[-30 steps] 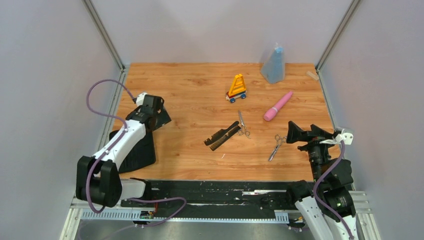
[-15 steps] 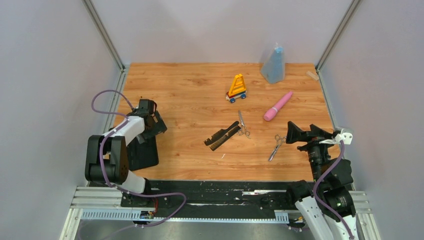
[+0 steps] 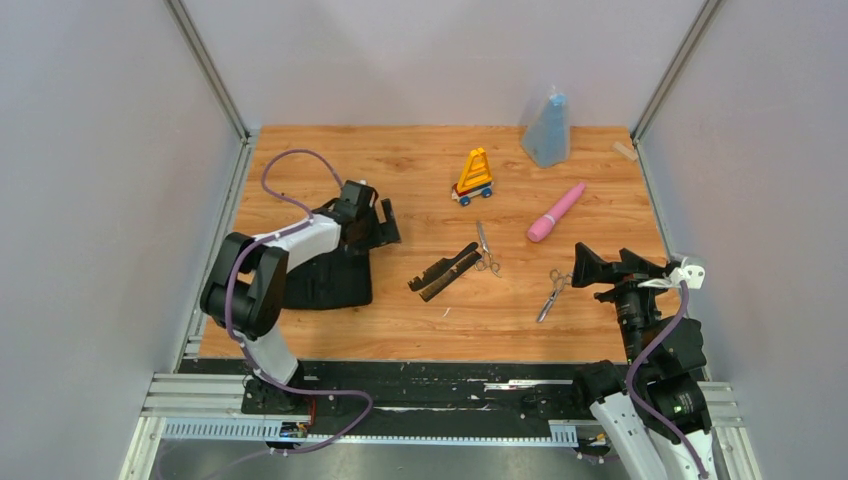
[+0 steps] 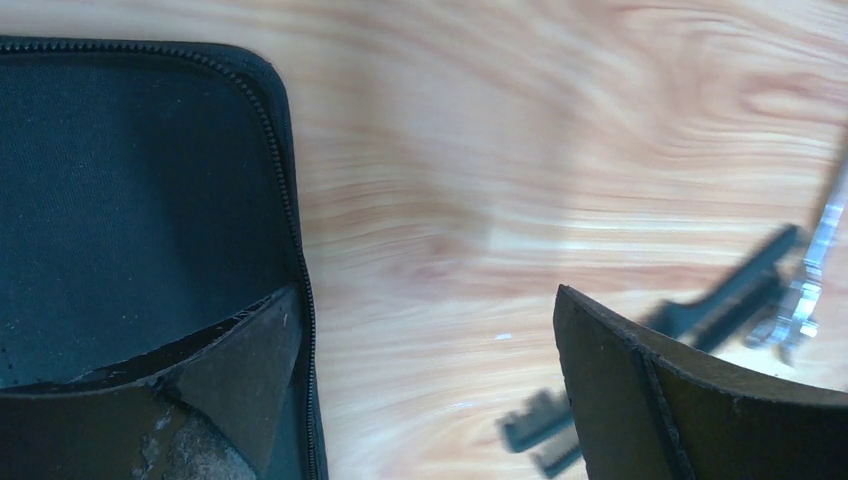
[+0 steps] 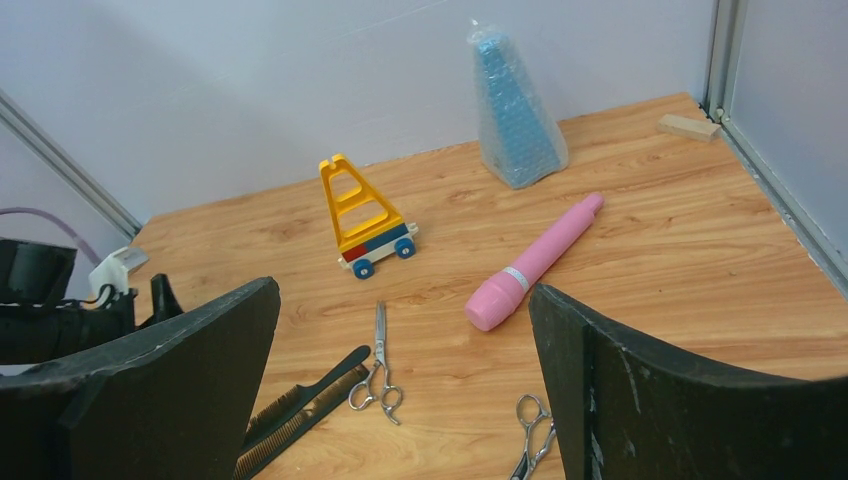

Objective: Sort the hair-cutting tools

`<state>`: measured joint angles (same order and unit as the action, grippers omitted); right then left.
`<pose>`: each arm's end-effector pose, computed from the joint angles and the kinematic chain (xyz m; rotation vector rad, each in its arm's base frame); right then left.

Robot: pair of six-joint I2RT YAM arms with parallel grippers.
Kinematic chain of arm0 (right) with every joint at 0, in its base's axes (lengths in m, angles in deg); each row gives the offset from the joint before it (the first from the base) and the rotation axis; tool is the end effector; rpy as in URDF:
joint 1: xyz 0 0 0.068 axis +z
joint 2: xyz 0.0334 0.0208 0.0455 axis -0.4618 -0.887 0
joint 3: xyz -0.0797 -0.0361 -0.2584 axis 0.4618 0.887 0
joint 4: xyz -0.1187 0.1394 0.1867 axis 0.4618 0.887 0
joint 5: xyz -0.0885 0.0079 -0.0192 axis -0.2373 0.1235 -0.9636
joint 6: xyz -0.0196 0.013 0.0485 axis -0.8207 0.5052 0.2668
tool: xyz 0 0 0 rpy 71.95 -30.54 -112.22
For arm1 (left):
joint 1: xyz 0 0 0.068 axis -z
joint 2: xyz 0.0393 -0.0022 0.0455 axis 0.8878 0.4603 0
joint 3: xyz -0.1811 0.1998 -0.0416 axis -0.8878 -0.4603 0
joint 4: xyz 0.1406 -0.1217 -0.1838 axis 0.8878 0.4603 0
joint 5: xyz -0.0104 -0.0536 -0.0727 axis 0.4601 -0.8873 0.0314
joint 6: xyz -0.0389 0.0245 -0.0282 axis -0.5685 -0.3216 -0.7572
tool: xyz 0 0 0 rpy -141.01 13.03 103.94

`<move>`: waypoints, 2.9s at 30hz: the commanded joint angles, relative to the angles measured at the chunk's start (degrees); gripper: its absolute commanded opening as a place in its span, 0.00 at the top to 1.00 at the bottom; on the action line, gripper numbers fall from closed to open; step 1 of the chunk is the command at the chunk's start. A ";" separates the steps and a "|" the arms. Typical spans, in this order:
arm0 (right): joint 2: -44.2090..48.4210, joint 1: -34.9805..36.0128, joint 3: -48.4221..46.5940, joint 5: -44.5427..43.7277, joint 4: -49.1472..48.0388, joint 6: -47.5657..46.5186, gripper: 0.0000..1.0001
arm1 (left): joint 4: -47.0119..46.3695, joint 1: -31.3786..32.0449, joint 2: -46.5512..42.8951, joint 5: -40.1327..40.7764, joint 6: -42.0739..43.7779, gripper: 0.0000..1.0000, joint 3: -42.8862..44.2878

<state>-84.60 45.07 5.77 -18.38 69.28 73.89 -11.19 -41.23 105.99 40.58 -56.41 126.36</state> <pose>0.0538 0.0078 0.3206 0.1654 1.4854 0.2667 0.3148 -0.1233 0.1719 -0.3988 2.5809 -0.3965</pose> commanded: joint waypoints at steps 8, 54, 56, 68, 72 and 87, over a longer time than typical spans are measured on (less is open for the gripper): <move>-2.54 0.44 -0.84 2.84 -1.18 -0.57 0.00 | -6.00 9.12 5.61 -13.76 -7.79 0.00 8.59; -61.45 0.19 -15.12 16.21 12.52 13.68 0.00 | 19.53 -18.10 4.55 -8.20 15.07 0.70 9.11; -62.29 0.04 -15.41 14.74 13.33 14.96 0.00 | 17.81 -18.11 0.59 -7.66 12.69 0.79 4.19; -70.23 -0.72 -19.91 13.45 12.69 13.07 0.14 | 16.34 -18.11 -22.26 -1.32 1.83 0.99 -16.18; -76.95 2.10 -24.85 15.72 10.86 10.80 0.20 | 15.52 -18.11 -24.33 -2.74 1.12 0.97 -18.32; -98.94 5.96 -40.29 12.01 15.21 4.74 0.58 | 15.33 -18.10 -25.04 -3.77 3.92 0.97 -18.42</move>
<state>-182.76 50.49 -30.10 -3.76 83.99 80.47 5.55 -59.04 82.52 37.76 -53.29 108.00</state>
